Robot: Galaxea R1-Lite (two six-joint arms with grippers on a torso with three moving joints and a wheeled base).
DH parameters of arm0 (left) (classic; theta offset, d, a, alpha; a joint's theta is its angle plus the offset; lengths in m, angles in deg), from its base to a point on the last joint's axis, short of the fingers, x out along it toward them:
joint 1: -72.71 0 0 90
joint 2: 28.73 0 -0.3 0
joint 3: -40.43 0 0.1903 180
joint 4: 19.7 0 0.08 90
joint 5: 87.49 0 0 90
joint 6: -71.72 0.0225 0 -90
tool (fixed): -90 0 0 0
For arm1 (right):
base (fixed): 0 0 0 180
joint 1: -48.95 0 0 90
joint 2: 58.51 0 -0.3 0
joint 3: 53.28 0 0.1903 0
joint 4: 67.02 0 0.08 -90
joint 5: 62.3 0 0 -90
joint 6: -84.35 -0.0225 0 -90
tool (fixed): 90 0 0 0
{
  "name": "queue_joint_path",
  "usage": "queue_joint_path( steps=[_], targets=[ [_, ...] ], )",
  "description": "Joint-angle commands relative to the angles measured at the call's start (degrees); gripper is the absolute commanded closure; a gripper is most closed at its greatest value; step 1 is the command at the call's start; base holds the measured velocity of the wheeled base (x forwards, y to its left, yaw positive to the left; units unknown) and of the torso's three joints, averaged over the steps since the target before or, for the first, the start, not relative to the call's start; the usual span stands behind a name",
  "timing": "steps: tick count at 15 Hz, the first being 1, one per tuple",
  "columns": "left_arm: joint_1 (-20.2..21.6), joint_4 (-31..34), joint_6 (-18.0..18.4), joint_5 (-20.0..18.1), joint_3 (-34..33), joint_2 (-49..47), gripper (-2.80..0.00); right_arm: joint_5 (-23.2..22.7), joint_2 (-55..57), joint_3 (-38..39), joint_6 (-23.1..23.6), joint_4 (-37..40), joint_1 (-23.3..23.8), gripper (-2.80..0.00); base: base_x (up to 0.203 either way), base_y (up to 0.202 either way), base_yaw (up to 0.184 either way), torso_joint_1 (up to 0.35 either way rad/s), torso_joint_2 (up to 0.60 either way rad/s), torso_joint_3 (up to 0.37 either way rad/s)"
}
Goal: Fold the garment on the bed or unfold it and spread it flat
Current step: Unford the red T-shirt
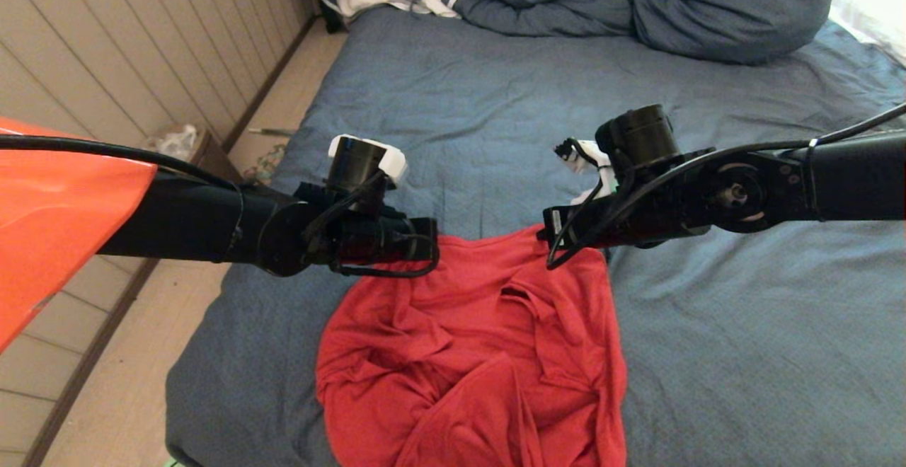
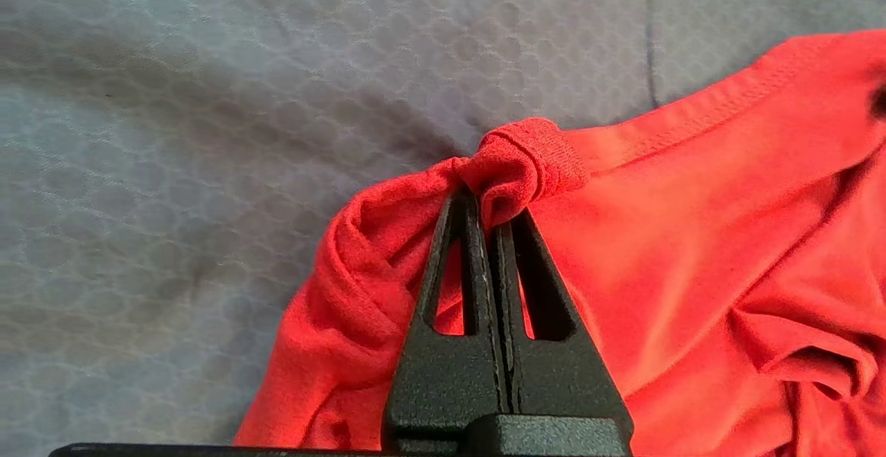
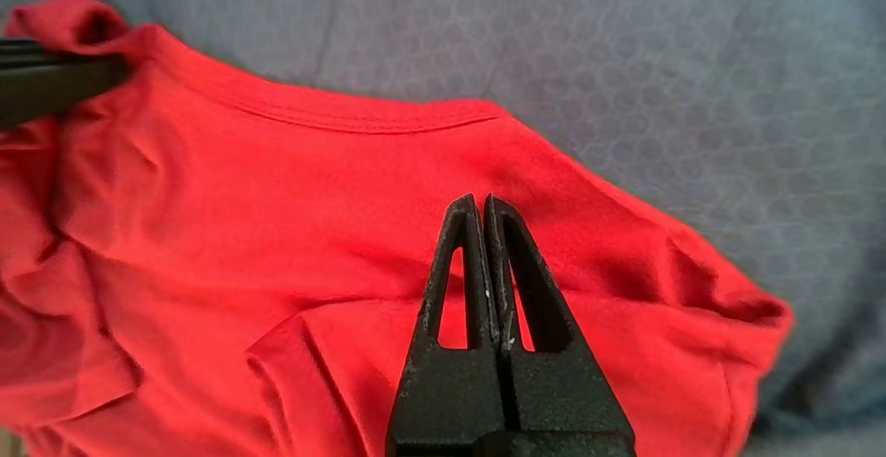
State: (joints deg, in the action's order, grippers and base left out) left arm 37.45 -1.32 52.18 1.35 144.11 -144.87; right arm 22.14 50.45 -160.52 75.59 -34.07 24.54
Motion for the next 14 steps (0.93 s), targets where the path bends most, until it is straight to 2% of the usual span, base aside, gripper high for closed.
queue_joint_path(
  steps=[1, 2, 3, 6, 13, 14],
  targets=[
    [-0.1, 0.0, -0.1, 0.0, -0.1, 0.2, 0.00, 1.0, 0.0, 0.4, -0.2, -0.4, 0.0, 0.00, 0.000, 0.000, 0.000, 0.000, 0.00, 0.000],
    [-0.3, 0.0, -0.1, 0.0, -0.2, 0.1, 0.00, 2.2, -0.1, 0.9, 0.0, -1.0, -0.1, -2.80, 0.000, 0.000, 0.000, 0.000, 0.00, 0.000],
    [-0.4, 0.0, -0.1, 0.0, -0.2, 0.1, 0.00, 4.4, -0.3, 2.2, 0.2, -3.9, -0.4, -2.80, 0.000, 0.000, 0.000, 0.000, 0.00, 0.000],
    [-0.6, 0.0, -0.1, 0.0, -0.2, 0.1, 0.00, 4.5, -0.2, 3.3, 0.4, -8.1, -0.3, -2.80, 0.000, 0.000, 0.000, 0.000, 0.00, 0.000],
    [-0.9, 0.0, -0.2, 0.1, -0.2, 0.1, 0.00, 4.6, 0.8, 4.2, 0.5, -8.3, -0.8, -2.80, 0.000, 0.000, 0.000, 0.000, 0.00, 0.000],
    [-0.9, 0.0, -0.2, 0.1, -0.2, 0.2, 0.00, 4.5, 0.7, 5.0, 1.2, -8.3, -0.9, 0.00, 0.000, 0.000, 0.000, 0.000, 0.00, 0.000]
  ],
)
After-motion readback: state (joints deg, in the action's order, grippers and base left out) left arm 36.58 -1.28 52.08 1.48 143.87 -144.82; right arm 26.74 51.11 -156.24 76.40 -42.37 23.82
